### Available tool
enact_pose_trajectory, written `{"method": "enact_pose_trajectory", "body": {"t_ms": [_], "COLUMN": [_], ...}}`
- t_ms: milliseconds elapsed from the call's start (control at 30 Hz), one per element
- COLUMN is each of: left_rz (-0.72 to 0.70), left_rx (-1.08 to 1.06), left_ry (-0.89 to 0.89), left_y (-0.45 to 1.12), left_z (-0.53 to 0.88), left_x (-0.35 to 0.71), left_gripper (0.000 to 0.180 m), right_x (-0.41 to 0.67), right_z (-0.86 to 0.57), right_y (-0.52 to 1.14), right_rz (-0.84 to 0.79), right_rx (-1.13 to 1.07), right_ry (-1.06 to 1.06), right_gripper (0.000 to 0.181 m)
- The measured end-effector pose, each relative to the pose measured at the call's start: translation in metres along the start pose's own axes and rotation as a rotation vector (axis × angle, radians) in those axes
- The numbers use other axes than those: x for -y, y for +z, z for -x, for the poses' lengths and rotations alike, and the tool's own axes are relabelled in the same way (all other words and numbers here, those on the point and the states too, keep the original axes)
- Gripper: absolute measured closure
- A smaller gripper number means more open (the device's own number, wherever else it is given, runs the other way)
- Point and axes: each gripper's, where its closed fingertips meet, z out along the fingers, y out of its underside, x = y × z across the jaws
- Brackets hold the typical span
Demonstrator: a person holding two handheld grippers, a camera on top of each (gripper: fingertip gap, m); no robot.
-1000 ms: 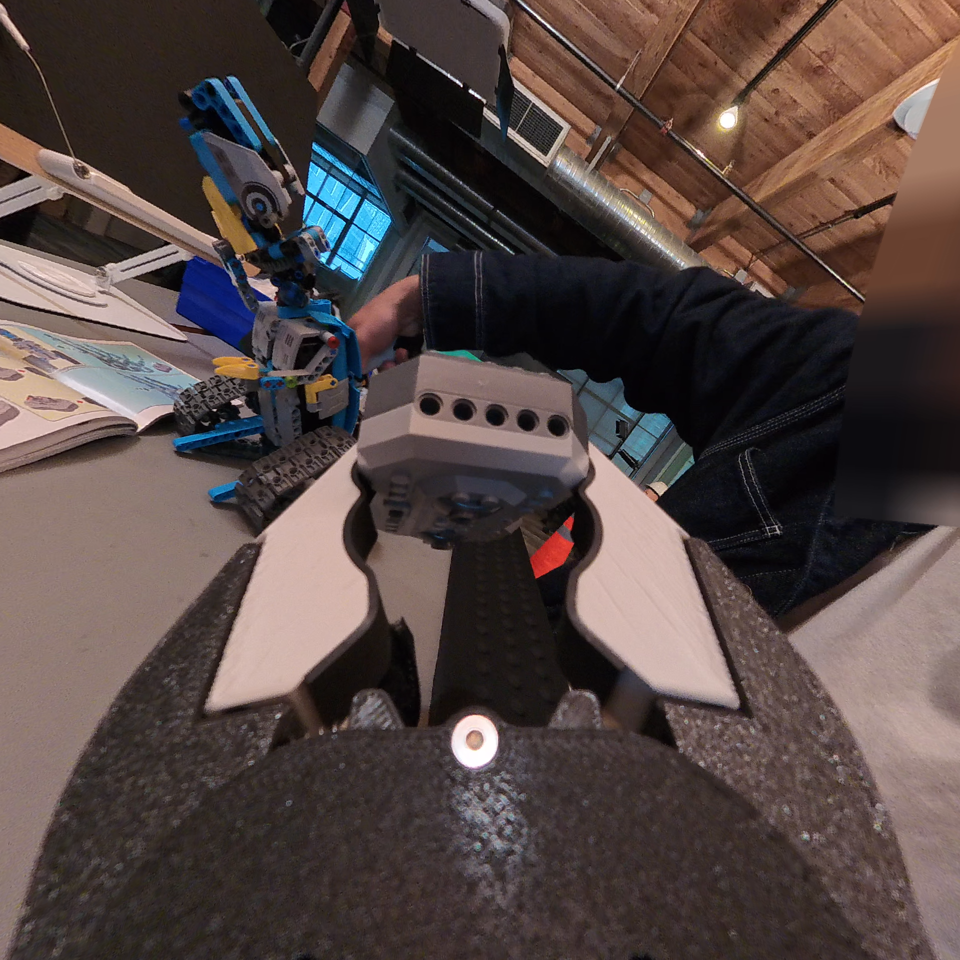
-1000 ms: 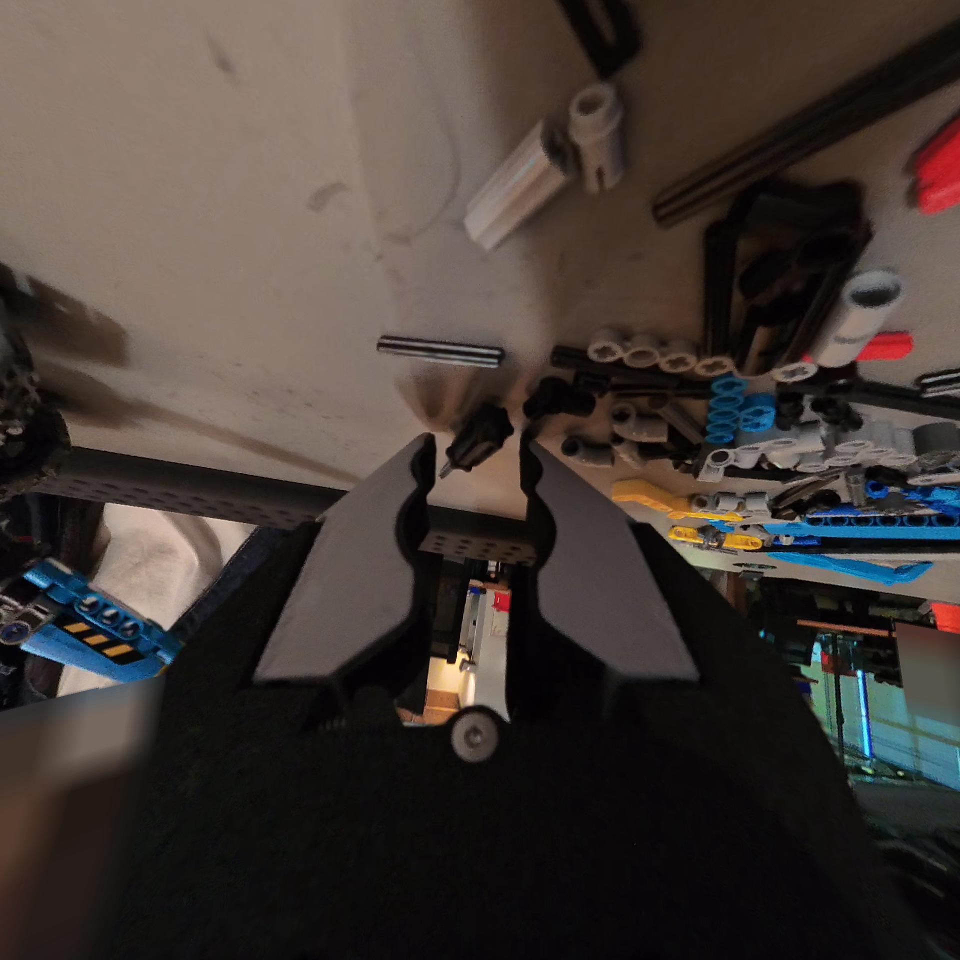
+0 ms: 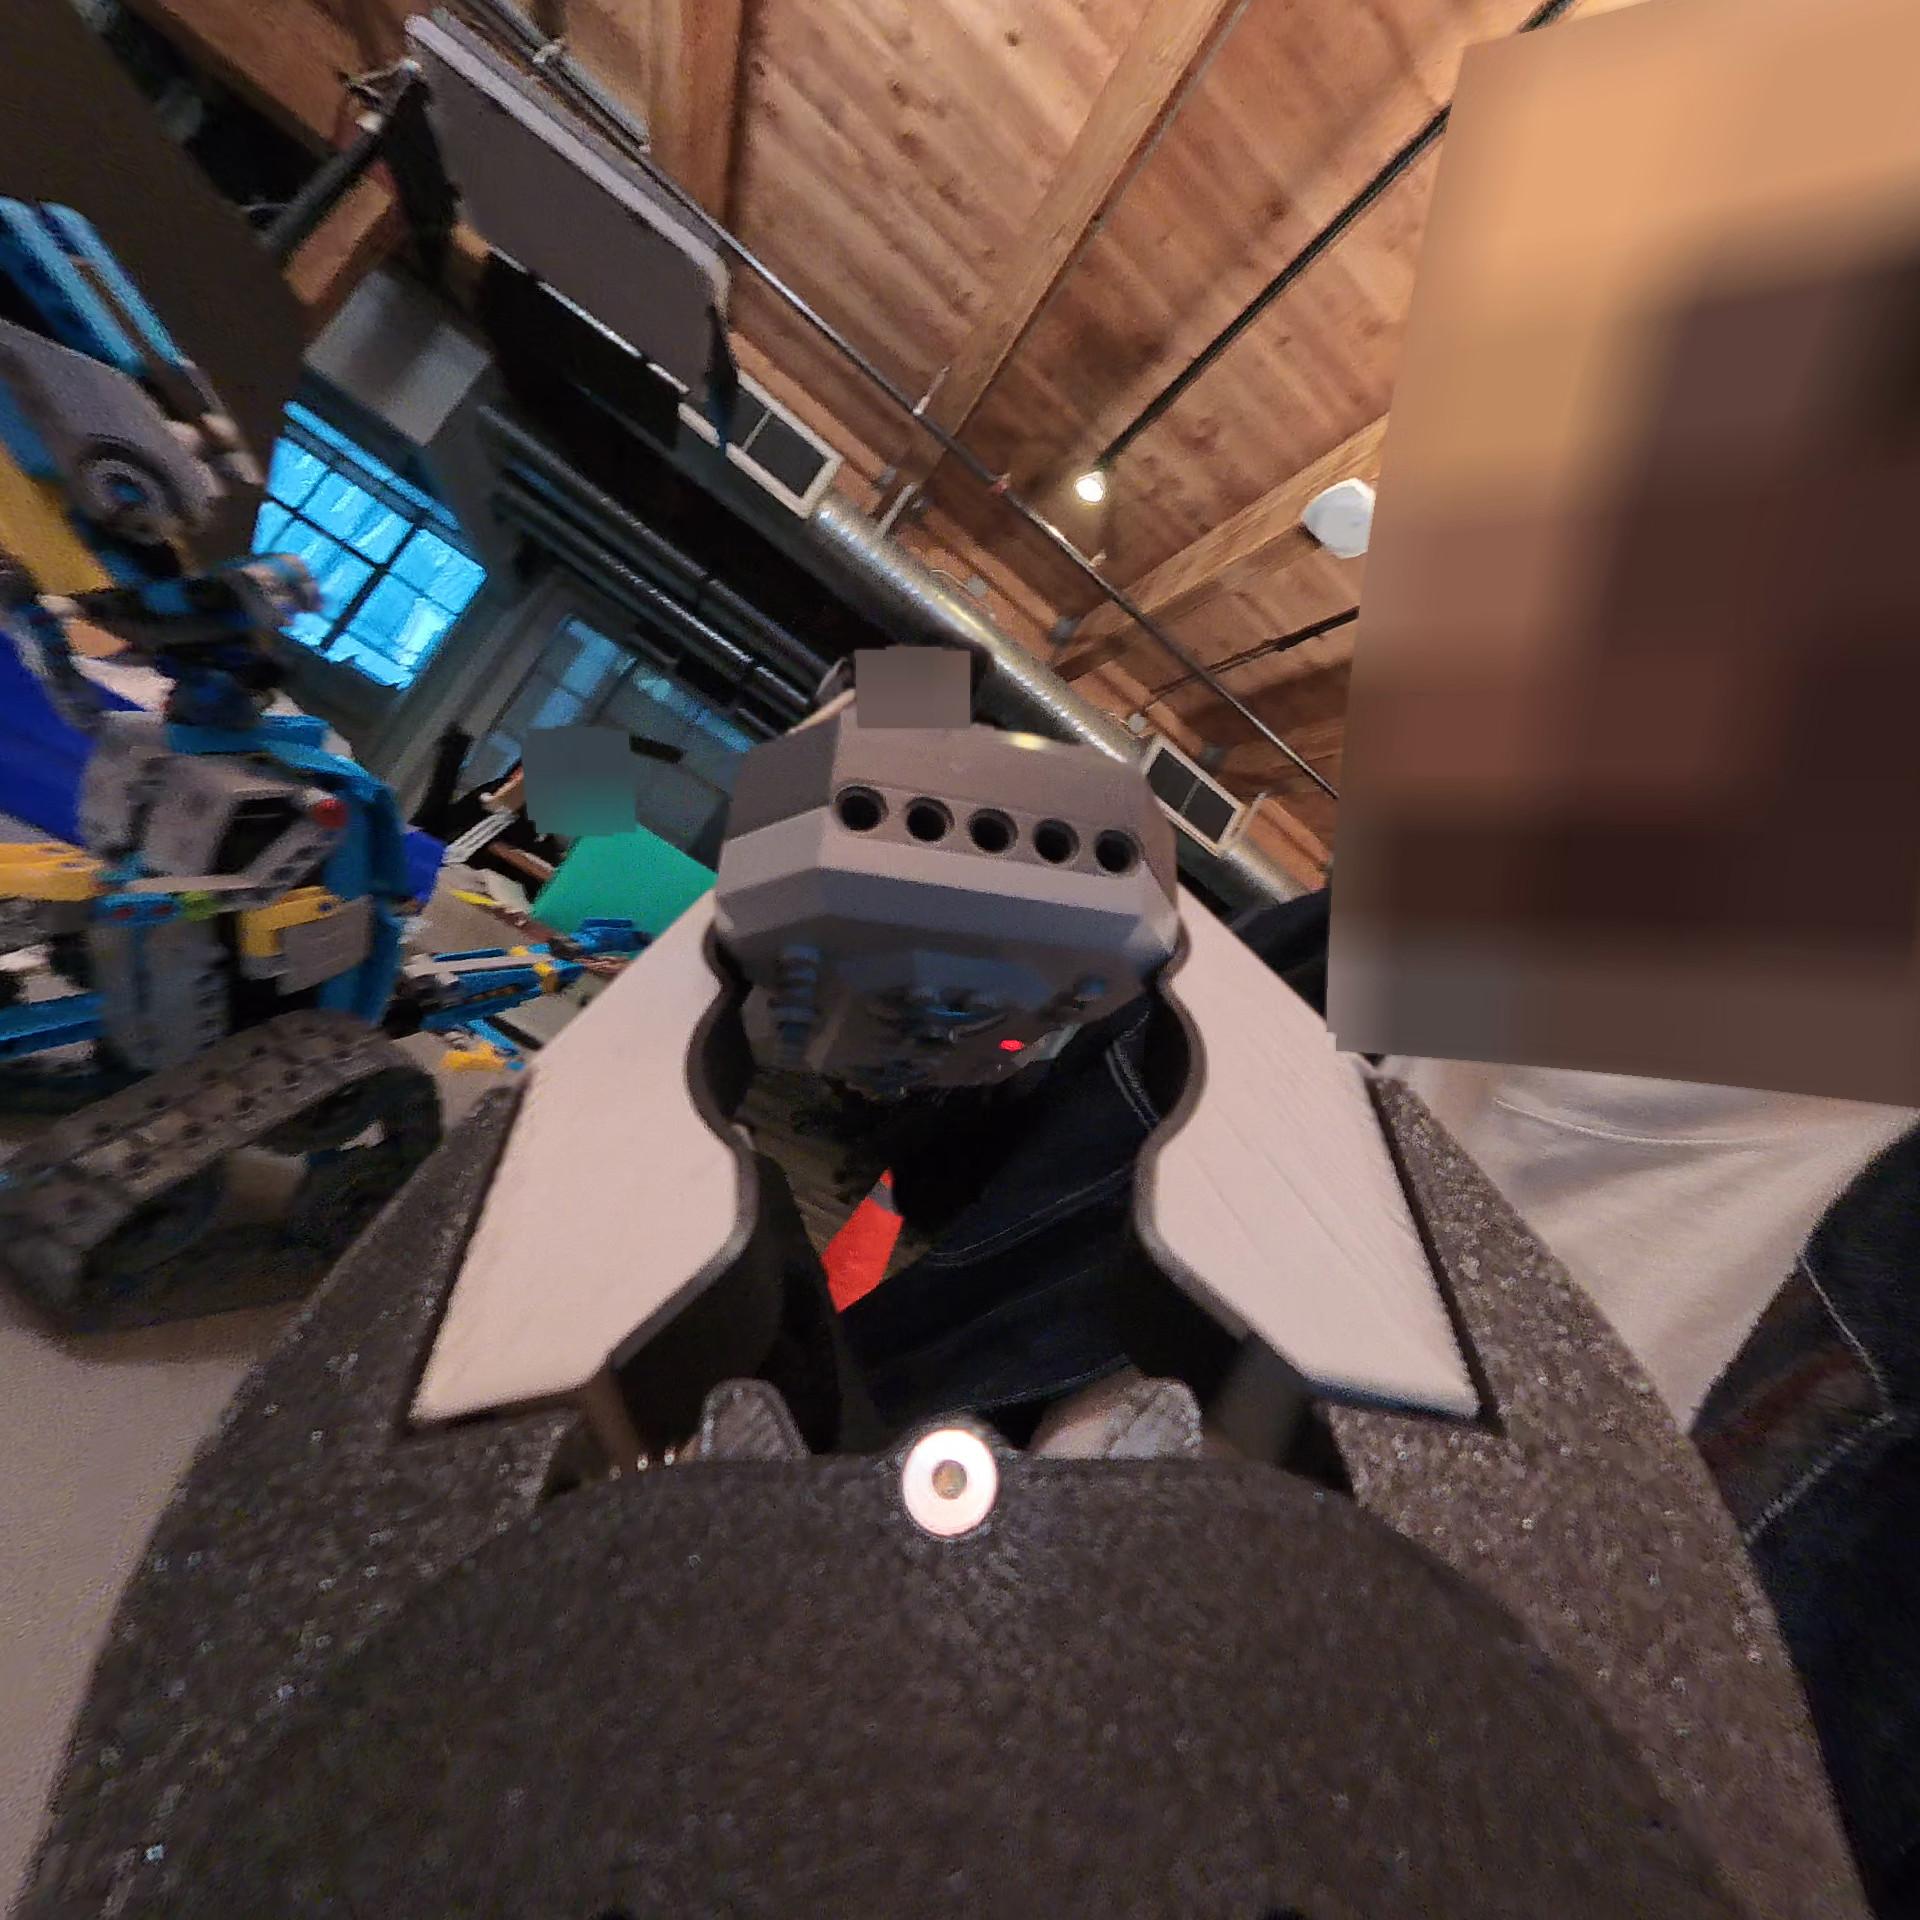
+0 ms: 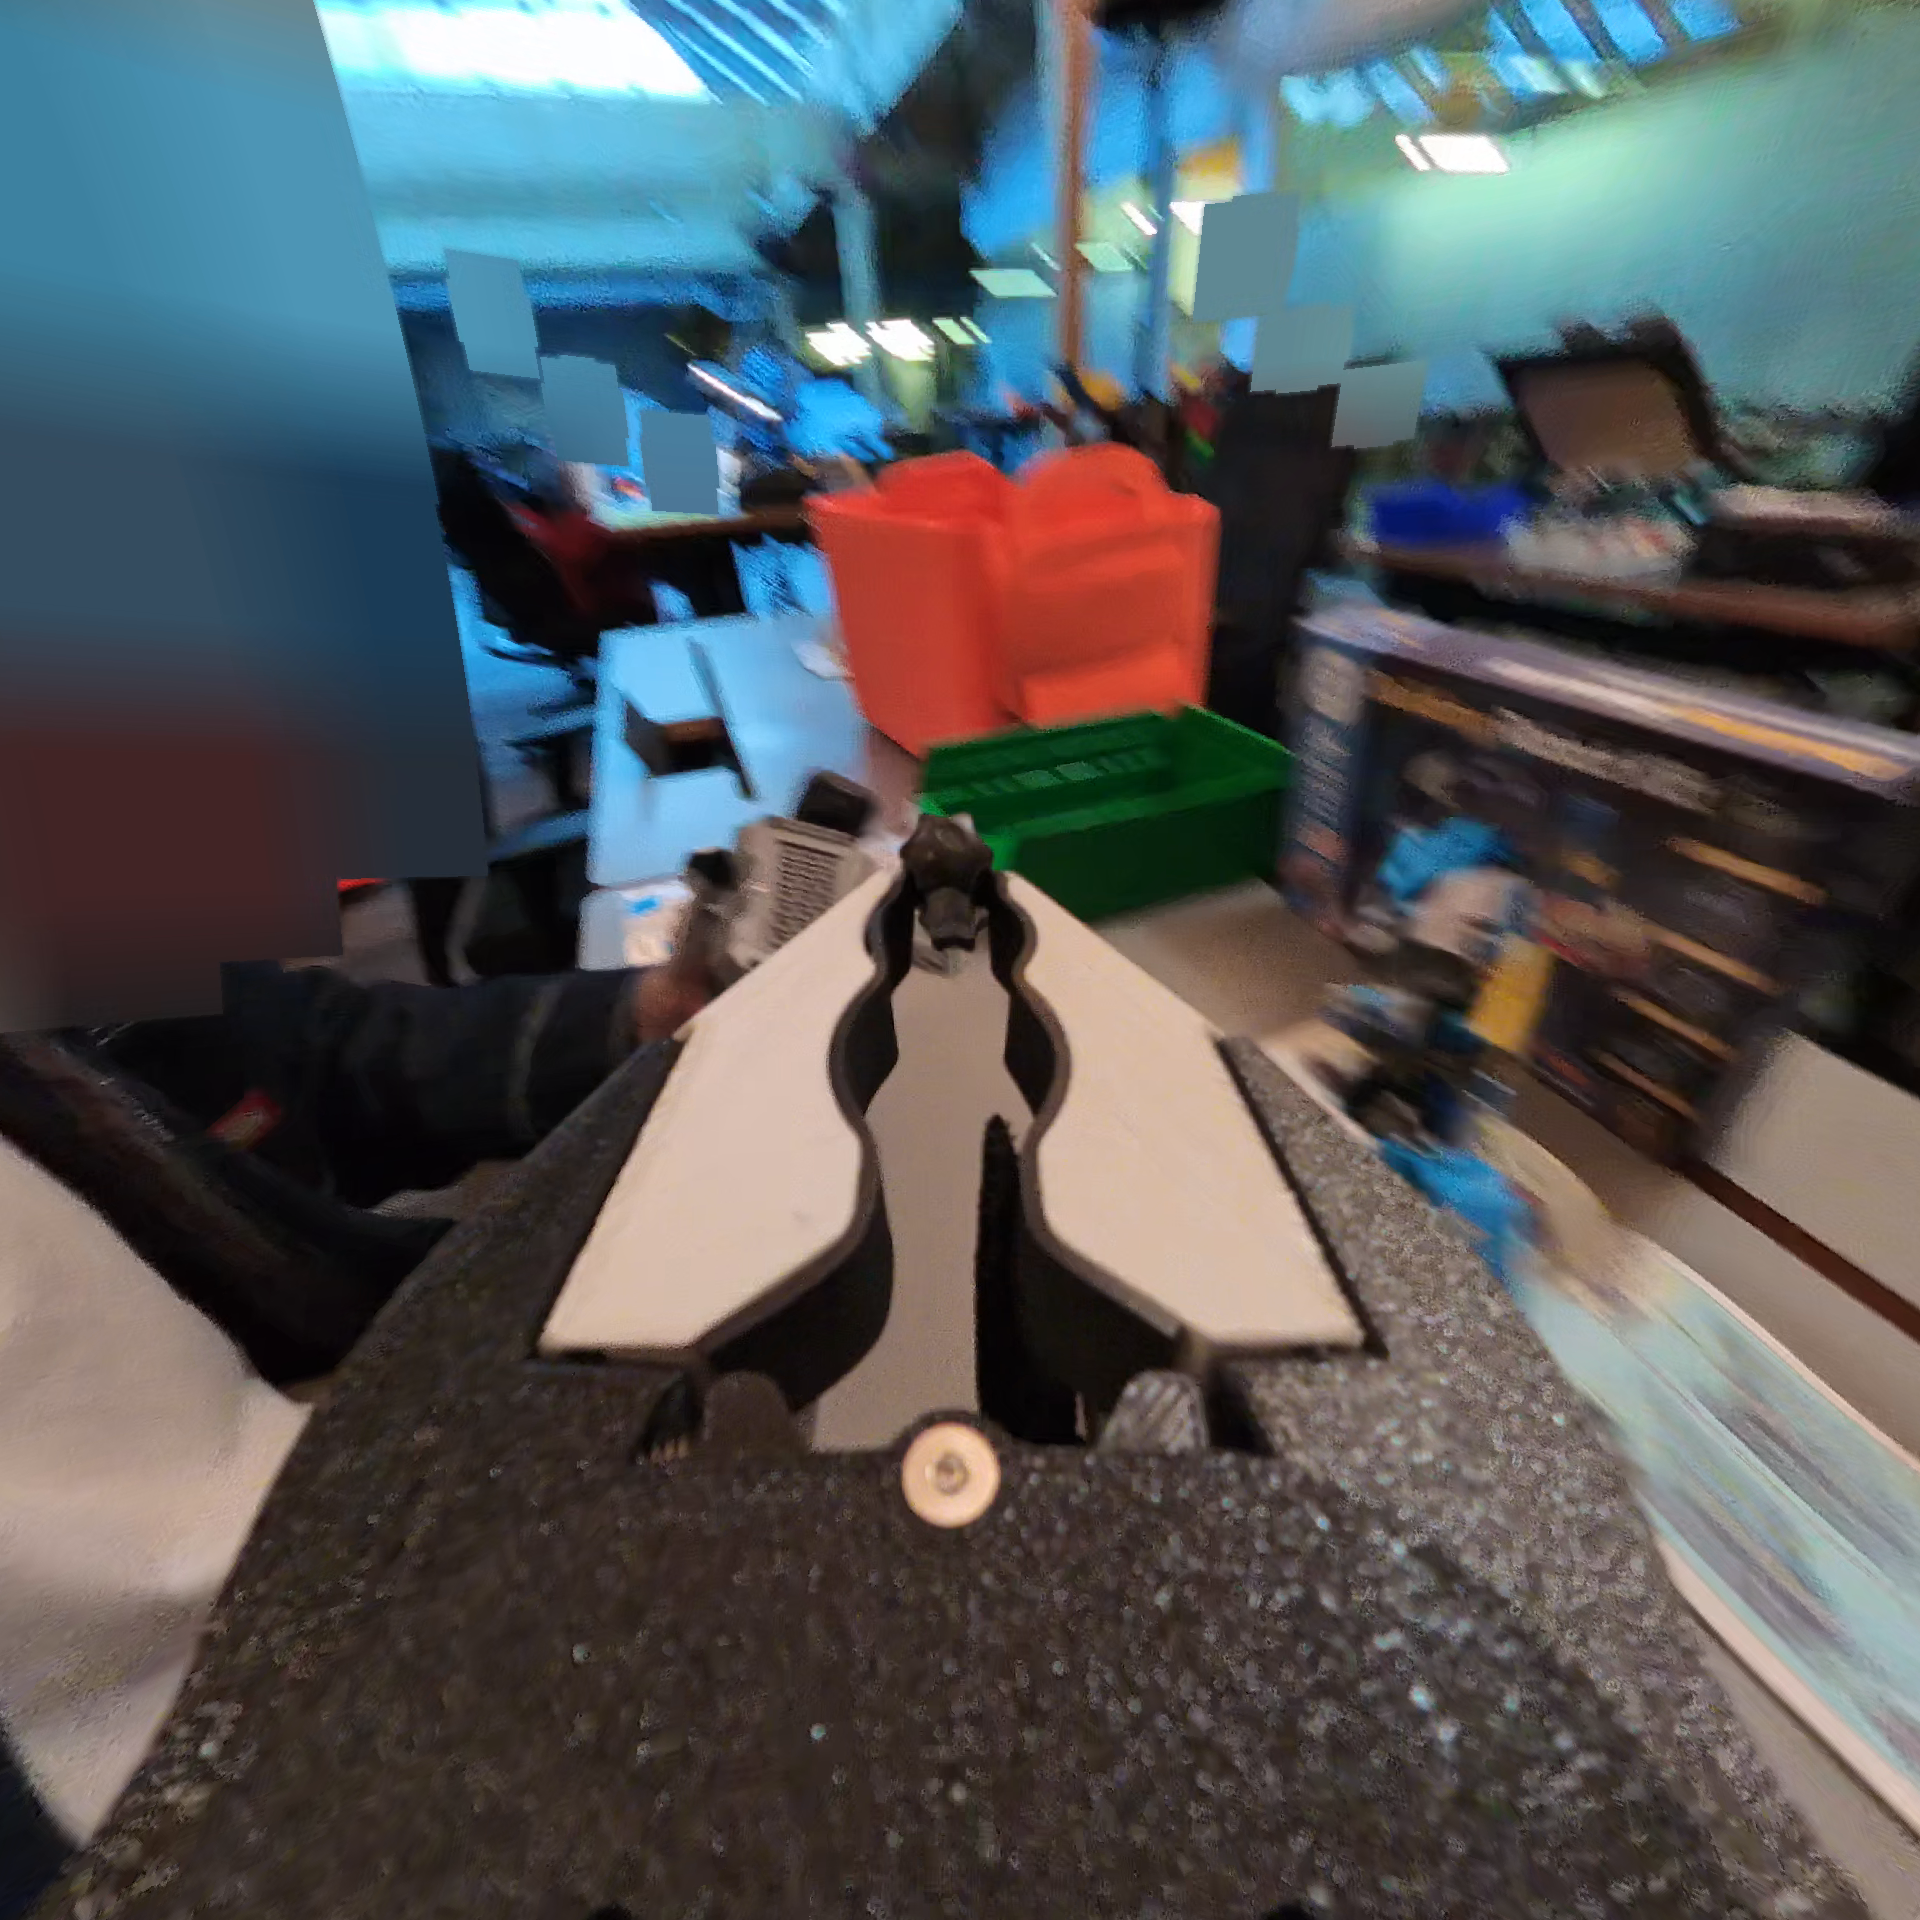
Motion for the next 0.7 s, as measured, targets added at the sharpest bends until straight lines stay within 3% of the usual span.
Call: {"method": "enact_pose_trajectory", "body": {"t_ms": [233, 333, 700], "left_rz": [0.132, 0.173, 0.178], "left_rx": [0.102, 0.143, 0.116], "left_ry": [0.086, 0.084, 0.022], "left_y": [-0.003, -0.008, -0.010], "left_z": [0.011, 0.018, 0.023], "left_x": [-0.018, -0.025, -0.031], "left_gripper": [0.106, 0.105, 0.105], "right_x": [-0.049, -0.070, -0.077], "right_z": [0.040, 0.047, 0.042], "right_y": [0.067, 0.073, 0.072], "right_rz": [-0.303, -0.228, -0.216], "right_rx": [0.294, 0.392, 0.378], "right_ry": [0.190, 0.280, 0.289], "right_gripper": [0.169, 0.168, 0.169]}}
